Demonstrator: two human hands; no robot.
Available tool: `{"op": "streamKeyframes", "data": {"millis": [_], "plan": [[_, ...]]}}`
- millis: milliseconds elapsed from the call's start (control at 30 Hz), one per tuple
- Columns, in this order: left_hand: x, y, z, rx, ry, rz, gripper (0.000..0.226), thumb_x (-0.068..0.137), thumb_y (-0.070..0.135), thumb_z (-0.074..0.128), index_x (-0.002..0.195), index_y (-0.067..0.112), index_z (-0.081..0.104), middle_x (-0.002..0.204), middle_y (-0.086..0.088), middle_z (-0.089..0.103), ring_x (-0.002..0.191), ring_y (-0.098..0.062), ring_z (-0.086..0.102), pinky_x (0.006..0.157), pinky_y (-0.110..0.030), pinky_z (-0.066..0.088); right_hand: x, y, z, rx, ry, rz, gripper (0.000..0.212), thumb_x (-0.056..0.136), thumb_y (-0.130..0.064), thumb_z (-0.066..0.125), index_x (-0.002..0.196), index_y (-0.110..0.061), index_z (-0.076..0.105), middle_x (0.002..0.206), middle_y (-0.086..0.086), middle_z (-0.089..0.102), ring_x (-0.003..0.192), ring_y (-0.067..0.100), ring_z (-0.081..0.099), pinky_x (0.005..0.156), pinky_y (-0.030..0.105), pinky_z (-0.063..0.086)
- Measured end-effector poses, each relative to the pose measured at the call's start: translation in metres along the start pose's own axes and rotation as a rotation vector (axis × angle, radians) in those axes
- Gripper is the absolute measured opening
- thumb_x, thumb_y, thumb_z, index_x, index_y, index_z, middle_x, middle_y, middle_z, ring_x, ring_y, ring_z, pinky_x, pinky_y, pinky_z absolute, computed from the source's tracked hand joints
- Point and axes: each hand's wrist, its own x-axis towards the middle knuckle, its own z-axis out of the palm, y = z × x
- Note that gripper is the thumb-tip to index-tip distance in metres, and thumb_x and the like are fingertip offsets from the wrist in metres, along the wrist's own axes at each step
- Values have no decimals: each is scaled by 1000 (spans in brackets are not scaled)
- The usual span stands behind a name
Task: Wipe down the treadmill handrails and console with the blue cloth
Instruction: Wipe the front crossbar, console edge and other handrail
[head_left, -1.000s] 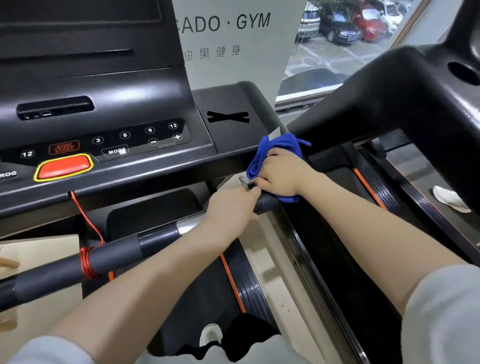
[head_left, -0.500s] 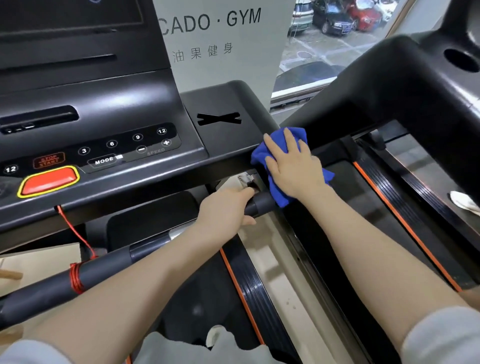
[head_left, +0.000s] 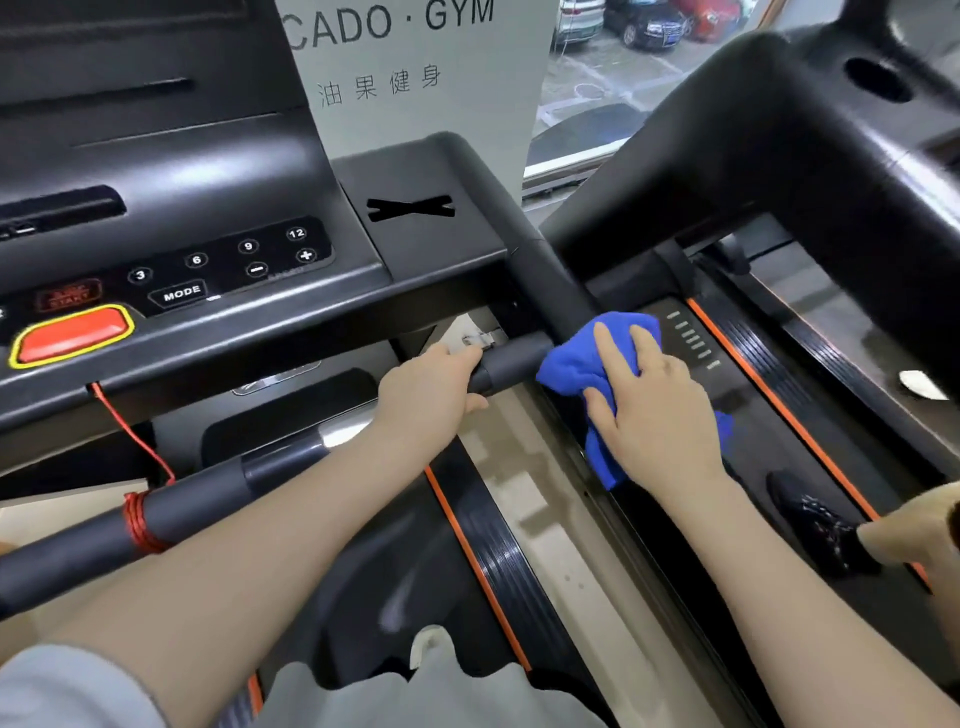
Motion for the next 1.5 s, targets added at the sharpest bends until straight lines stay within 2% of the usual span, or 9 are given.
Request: {"op": "streamKeyframes", "data": {"millis": [167,300,533,733,900,1000,1100,1300,1500], "plan": [[-1,8,3,74,29,-28,41,90,35,54,125,16,43,111,-12,54,98,-34,58,65,-35,38,-20,7,8,-168,108,-117,55,83,-34,39,132,-14,52,135,25,49,98,46,59,67,44,51],[-2,8,6,97,36,-16,41,91,34,53,125,13,42,109,-13,53,94,-34,58,64,-35,38,7,-11,12,-341,16,-283,58,73,-25,66,129,-14,56,140,21,46,117,50,49,89,54,46],[-5,6,8,92,29,-20,51,93,35,49,138,16,33,115,-15,51,98,-35,57,72,-39,46,-16,-2,14,-749,-117,-694,56,94,-30,34,145,-9,28,155,18,17,142,41,13,113,55,9],[-4,9,9,89,21,-38,52,94,34,48,139,17,31,120,-16,50,104,-35,55,75,-39,44,-17,-23,53,-1244,-463,-816,45,91,-35,41,127,-15,57,135,22,49,128,54,26,82,80,-17],[-4,7,10,98,18,-42,50,94,35,47,138,17,33,120,-15,49,102,-35,55,70,-38,40,-2,-29,59,-1267,-469,-764,48,89,-37,43,133,-17,52,144,23,38,130,53,19,86,75,-15],[-3,5,12,100,41,-26,49,93,36,48,136,17,33,116,-15,51,98,-34,56,66,-36,37,-28,-13,40,-929,-307,-726,54,94,-25,39,144,-5,31,155,19,9,142,42,9,108,59,-9],[-4,4,15,113,72,-6,49,93,37,48,136,18,33,114,-15,52,95,-34,57,65,-36,36,-41,8,13,-337,104,-444,62,76,-33,54,133,-9,51,144,13,43,130,34,44,107,47,24],[-5,8,17,143,113,-6,41,92,34,50,126,13,39,108,-15,54,90,-35,58,62,-37,35,7,14,-3,135,-163,-42,83,83,-50,51,150,-21,10,156,13,15,129,37,38,90,44,45],[-7,9,18,154,122,-22,48,92,33,50,133,14,36,114,-15,54,97,-35,57,64,-38,39,32,6,-8,342,-285,143,96,77,-47,60,148,-29,-2,144,11,32,114,36,49,80,39,40]]}}
